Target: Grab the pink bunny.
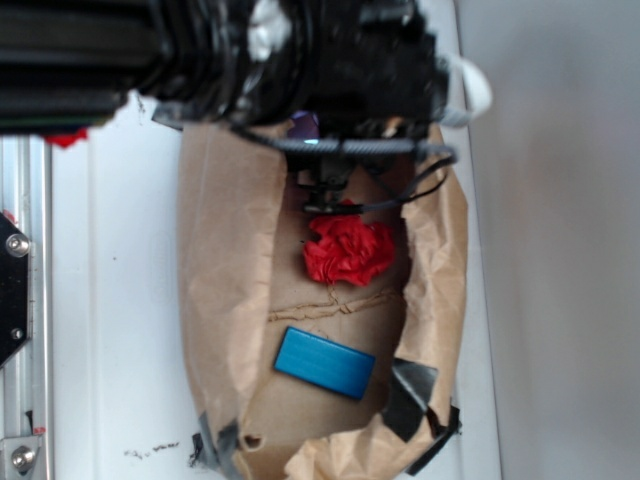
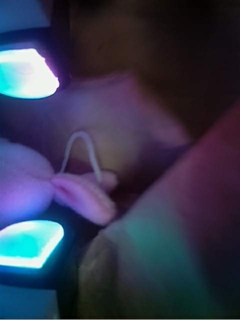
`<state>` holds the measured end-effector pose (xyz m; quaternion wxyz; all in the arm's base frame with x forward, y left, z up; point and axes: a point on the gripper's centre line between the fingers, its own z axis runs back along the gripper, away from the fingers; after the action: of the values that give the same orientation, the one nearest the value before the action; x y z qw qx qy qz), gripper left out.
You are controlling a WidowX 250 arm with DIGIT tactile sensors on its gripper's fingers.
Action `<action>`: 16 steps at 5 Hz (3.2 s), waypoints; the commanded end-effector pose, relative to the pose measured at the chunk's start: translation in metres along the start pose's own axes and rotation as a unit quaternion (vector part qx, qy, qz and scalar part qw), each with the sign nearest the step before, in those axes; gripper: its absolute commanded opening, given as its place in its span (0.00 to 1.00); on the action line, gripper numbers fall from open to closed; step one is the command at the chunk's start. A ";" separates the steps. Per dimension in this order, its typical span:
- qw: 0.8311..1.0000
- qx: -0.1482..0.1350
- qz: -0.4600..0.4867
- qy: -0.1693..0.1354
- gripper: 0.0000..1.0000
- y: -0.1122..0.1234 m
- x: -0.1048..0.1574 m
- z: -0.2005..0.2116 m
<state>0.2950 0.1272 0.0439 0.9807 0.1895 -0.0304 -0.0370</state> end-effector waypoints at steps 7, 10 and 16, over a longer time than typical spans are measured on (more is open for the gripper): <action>1.000 0.021 -0.008 0.016 0.00 0.022 -0.011 0.034; 1.000 0.016 -0.005 0.013 0.00 0.021 -0.018 0.035; 0.995 0.056 -0.068 0.050 1.00 0.013 -0.032 0.004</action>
<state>0.2593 0.1416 0.0350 0.9659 0.2385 0.0465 -0.0895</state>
